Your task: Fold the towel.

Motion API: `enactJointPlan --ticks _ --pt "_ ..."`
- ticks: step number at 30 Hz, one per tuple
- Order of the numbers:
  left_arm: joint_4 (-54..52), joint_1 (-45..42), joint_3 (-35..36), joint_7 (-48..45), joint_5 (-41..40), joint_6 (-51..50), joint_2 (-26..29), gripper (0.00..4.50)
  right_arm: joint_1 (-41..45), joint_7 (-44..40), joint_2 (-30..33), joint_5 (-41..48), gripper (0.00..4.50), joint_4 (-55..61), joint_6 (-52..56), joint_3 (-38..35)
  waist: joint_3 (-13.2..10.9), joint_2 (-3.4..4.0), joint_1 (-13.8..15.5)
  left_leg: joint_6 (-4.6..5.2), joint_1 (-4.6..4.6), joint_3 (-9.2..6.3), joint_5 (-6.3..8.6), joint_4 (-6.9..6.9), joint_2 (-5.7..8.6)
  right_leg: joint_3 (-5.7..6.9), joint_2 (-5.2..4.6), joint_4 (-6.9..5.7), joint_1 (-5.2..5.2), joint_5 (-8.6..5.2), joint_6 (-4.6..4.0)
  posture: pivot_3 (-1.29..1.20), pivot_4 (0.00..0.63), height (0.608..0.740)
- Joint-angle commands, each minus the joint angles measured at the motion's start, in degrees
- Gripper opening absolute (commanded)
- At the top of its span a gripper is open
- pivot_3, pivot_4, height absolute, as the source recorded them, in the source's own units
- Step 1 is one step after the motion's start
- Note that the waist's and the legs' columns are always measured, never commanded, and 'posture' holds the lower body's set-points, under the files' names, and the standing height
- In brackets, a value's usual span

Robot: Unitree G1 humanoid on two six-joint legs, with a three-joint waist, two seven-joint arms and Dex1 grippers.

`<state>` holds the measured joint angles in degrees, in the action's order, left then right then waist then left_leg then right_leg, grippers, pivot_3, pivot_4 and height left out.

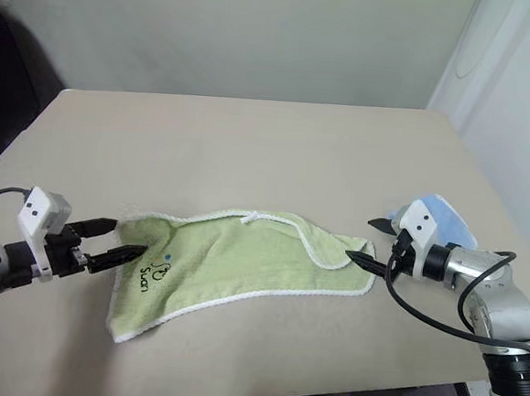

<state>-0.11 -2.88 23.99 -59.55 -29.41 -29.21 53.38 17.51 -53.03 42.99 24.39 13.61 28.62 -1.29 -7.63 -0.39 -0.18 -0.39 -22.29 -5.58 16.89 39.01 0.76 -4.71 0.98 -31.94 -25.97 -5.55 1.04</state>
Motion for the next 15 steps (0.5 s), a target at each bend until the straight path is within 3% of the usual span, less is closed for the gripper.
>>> enactJointPlan --ticks 1,15 --pt "-1.1 -1.5 0.1 0.0 -0.1 0.5 0.7 4.50 0.3 -1.1 1.1 0.6 4.45 2.1 -0.9 -1.9 0.0 0.01 0.0 0.00 0.00 0.00 0.00 0.00 0.00 0.00 0.00 0.00 0.00 0.00 0.00 0.00 0.150 0.740" --pt "3.9 -6.5 -0.8 1.0 1.4 4.3 0.4 4.50 -0.9 1.9 -0.5 -2.0 4.45 4.6 -2.7 0.1 0.0 0.00 -0.2 0.01 -0.01 0.00 -0.04 0.00 0.00 0.00 0.01 -0.01 -0.06 0.00 -0.02 0.00 0.150 0.740"
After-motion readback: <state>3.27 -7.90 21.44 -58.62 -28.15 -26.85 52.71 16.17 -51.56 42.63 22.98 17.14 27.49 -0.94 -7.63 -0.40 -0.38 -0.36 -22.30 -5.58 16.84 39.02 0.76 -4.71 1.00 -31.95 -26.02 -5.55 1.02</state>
